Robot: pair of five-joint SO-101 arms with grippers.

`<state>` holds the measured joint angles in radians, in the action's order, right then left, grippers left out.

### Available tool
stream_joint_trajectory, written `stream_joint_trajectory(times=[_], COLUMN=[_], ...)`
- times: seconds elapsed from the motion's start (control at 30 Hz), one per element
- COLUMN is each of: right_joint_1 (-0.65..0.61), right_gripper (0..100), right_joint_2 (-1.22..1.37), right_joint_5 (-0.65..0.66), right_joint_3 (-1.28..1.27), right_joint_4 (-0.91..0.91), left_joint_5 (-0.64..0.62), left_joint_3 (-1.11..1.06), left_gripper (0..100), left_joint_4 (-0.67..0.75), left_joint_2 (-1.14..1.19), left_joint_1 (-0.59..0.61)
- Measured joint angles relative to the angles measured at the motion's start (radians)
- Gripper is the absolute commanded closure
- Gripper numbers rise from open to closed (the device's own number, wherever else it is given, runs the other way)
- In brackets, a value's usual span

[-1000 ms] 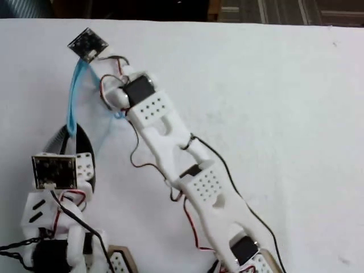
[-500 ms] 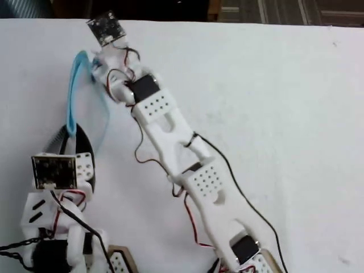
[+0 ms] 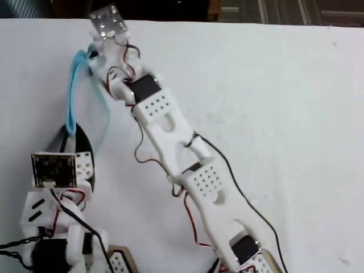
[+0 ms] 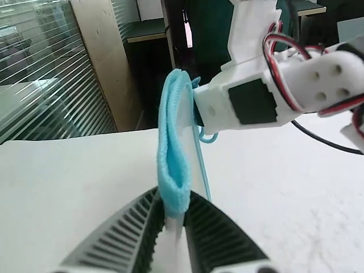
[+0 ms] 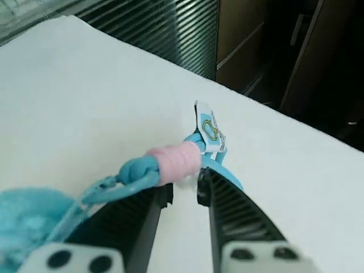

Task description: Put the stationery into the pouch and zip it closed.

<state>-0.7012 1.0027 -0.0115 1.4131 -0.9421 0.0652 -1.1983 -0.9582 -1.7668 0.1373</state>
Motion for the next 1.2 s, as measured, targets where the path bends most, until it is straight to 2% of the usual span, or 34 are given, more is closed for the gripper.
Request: stream_joint_trajectory(times=[0.2,0.37,0.6,1.2], right_joint_1=[0.000,0.000,-0.005,-0.028], right_gripper=[91.7,91.2,74.9,74.7], right_joint_2=[0.000,0.000,0.000,0.000], right_joint_5=[0.006,0.121,0.264,0.288], right_joint_3=[0.035,0.035,0.035,0.043], right_joint_4=[0.000,0.000,-0.038,-0.038], left_joint_5=[0.000,0.000,0.000,0.000], left_joint_3=[0.000,0.000,0.000,0.000], left_gripper=[98,98,98,98], left_joint_4=[0.000,0.000,0.000,0.000], left_joint_2=[0.000,0.000,0.000,0.000], left_joint_1=[0.000,0.000,0.002,0.002])
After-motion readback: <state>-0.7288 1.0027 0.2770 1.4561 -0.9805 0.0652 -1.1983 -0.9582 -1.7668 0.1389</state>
